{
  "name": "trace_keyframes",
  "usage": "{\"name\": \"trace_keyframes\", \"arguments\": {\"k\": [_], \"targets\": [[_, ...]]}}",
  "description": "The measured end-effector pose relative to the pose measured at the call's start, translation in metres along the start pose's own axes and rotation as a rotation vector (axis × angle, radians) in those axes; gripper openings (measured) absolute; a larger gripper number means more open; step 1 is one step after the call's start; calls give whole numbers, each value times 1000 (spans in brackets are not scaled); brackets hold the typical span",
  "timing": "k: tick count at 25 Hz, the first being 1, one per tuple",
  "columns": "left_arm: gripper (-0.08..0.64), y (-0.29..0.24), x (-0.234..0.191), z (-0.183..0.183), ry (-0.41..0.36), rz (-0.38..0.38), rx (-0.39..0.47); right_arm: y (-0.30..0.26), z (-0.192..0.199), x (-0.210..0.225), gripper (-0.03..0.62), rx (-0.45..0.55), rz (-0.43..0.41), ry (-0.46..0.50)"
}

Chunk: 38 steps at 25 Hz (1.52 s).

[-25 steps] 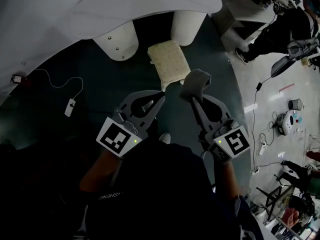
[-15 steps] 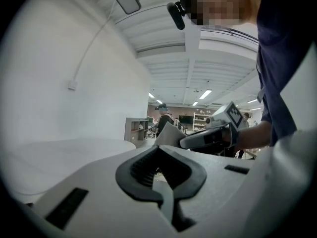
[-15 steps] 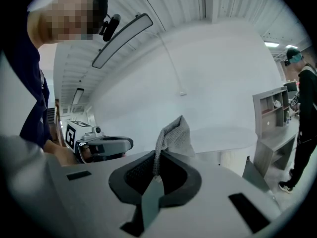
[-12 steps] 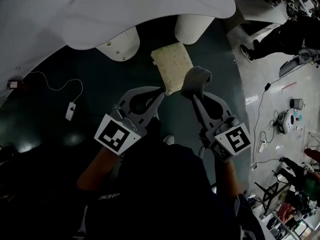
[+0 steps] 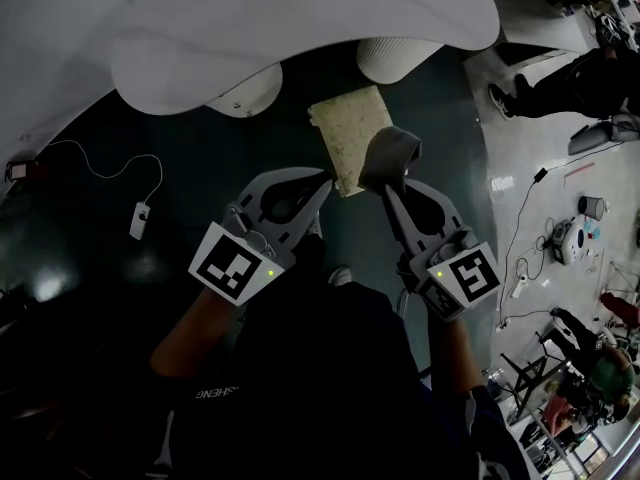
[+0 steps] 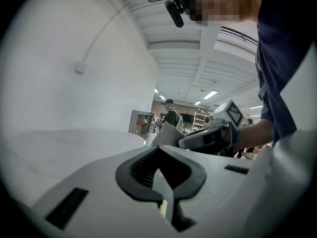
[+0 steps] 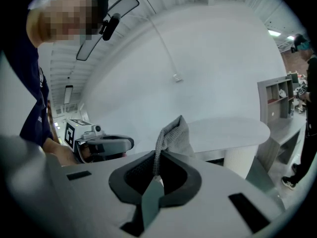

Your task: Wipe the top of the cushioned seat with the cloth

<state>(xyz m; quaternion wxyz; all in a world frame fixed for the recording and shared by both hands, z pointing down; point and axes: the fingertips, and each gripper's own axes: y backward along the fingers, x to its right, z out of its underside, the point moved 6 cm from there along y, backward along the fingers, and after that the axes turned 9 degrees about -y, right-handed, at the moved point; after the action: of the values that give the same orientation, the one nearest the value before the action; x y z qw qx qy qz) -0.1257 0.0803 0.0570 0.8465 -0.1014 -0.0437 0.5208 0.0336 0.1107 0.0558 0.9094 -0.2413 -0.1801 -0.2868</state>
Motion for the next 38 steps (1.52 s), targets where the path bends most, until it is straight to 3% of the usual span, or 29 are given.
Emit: {"name": "trace_keyframes", "arguments": {"k": [7, 13, 17, 30, 38], "targets": [[8, -13, -44, 22, 34, -3, -23, -51, -4, 22, 34, -43, 16, 30], [8, -12, -71, 66, 61, -16, -51, -97, 22, 35, 34, -81, 20, 36], [8, -37, -85, 90, 84, -36, -92, -120, 32, 70, 34, -115, 3, 18], [8, -86, -93, 199, 206, -260, -198, -206, 109, 172, 34, -258, -139, 17], [8, -102, -100, 260, 286, -349, -242, -260, 176, 227, 34, -359, -156, 28]]}}
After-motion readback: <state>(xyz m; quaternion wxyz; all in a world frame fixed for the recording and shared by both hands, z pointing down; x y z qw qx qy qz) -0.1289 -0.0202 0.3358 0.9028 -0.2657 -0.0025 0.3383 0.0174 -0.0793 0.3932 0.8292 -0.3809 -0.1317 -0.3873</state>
